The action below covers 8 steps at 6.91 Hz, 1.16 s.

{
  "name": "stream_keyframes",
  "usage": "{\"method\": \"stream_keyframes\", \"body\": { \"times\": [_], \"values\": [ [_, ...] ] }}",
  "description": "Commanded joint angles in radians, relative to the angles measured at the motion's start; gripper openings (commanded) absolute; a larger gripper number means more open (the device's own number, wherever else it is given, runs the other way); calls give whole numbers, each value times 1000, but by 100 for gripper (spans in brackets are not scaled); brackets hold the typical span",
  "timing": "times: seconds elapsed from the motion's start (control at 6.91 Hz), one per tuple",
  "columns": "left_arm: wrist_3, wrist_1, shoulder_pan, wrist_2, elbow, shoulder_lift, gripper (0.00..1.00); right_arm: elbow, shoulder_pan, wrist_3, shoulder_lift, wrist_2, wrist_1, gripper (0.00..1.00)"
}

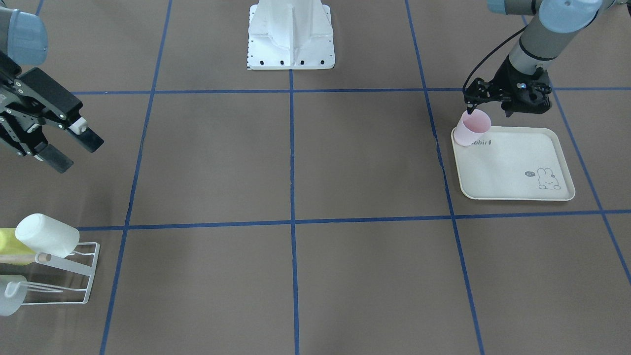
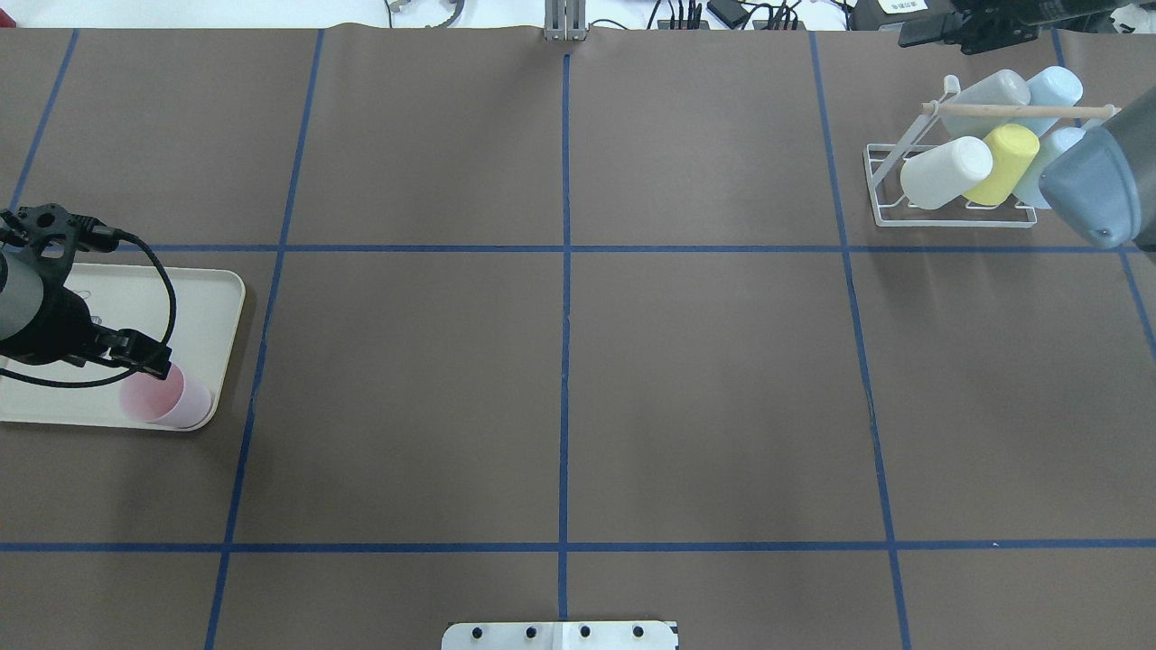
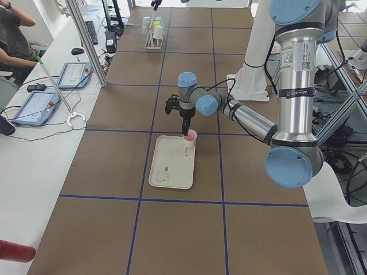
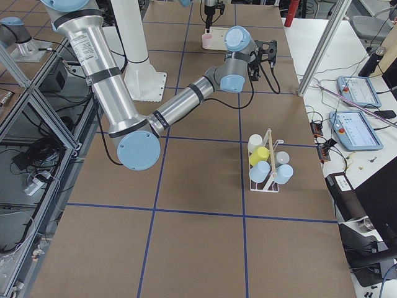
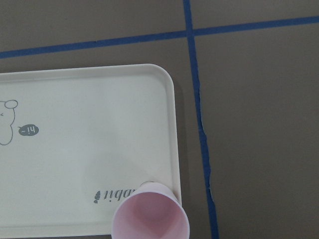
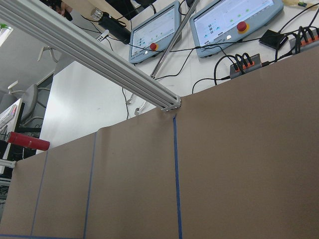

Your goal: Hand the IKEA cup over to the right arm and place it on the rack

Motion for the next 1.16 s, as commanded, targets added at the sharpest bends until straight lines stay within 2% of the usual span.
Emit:
{"method": "stream_keyframes", "body": {
  "times": [0.0,0.58,1.01],
  "values": [
    [3,-60,2,-2,70,1,100,0,-16,11,13,-2,0,100],
    [8,-61,9,1,75,16,94,-2,-15,11,16,-2,-1,100],
    [3,-60,60,-1,75,18,91,-2,-15,11,16,-2,-1,100]
  ]
}}
